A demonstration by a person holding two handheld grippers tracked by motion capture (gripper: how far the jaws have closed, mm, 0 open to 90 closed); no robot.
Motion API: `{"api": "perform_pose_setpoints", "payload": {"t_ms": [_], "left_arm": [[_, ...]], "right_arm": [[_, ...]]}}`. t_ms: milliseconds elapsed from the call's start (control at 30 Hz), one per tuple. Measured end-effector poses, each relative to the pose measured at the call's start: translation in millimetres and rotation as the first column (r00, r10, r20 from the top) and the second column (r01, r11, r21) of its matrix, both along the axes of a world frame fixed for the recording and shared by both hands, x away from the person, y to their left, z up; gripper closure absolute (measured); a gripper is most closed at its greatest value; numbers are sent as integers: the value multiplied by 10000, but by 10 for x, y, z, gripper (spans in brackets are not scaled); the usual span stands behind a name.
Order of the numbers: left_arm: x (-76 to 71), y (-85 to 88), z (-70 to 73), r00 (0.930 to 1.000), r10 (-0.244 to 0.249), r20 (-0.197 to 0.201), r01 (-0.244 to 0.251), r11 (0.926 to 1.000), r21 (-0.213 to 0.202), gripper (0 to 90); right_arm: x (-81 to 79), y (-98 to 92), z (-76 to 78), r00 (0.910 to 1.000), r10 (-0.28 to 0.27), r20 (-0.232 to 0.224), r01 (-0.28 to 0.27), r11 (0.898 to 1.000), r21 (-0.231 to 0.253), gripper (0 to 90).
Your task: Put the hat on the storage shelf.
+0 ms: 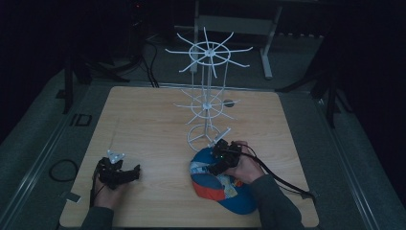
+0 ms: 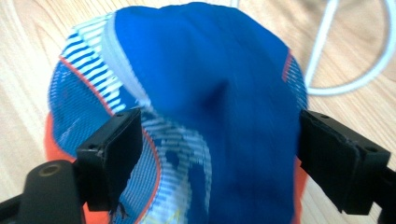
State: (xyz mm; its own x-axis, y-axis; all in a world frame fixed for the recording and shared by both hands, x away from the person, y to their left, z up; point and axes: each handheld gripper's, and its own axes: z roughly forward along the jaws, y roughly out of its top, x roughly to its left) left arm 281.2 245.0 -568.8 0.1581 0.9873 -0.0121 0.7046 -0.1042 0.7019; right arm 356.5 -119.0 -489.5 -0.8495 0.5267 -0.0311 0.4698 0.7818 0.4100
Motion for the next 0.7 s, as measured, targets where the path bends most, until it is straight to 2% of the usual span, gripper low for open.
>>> {"api": "perform_pose_setpoints", "payload": {"t_ms": [67, 133, 200, 267, 333, 400, 433, 467, 533, 667, 700], "left_arm": [[0, 0, 0, 10000, -4, -4, 4, 10000, -1, 98], [0, 0, 0, 10000, -8, -1, 8, 10000, 0, 98], [0, 0, 0, 10000, -11, -2, 11, 10000, 1, 98], [0, 0, 0, 10000, -10, -3, 10, 10000, 3, 98], [0, 0, 0, 10000, -14, -3, 14, 10000, 8, 98], [0, 1, 0, 10000, -21, -6, 21, 10000, 9, 98], [0, 1, 0, 10000, -21, -6, 21, 10000, 9, 98], [0, 0, 0, 10000, -20, -5, 20, 10000, 9, 98], [0, 0, 0, 10000, -16, -4, 16, 10000, 7, 98], [0, -1, -1, 10000, -9, 8, 9, 10000, -5, 98], [0, -1, 0, 10000, -7, 7, 7, 10000, -5, 98]], "right_arm": [[25, 18, -34, 9999, -29, -170, 28, 10000, -75, 197], [56, 27, -100, 9995, 120, -297, -133, 9989, -450, 277], [52, 21, -127, 9986, 425, -312, -442, 9976, -536, 511], [25, 7, -90, 9989, 339, -330, -349, 9990, -289, 723], [4, -33, -15, 9996, 270, -94, -271, 9996, -73, 822], [-8, -91, 66, 9991, 330, 267, -333, 9994, 89, 848], [-8, -91, 66, 9991, 330, 267, -333, 9994, 89, 848], [-25, -181, 162, 9993, 149, 343, -156, 9996, 214, 852], [-15, -266, 198, 9988, 1, 482, -14, 9996, 271, 854], [22, -493, 258, 9976, -556, 413, 522, 9955, 788, 854], [39, -559, 277, 9963, -691, 513, 642, 9936, 929, 855]]}}
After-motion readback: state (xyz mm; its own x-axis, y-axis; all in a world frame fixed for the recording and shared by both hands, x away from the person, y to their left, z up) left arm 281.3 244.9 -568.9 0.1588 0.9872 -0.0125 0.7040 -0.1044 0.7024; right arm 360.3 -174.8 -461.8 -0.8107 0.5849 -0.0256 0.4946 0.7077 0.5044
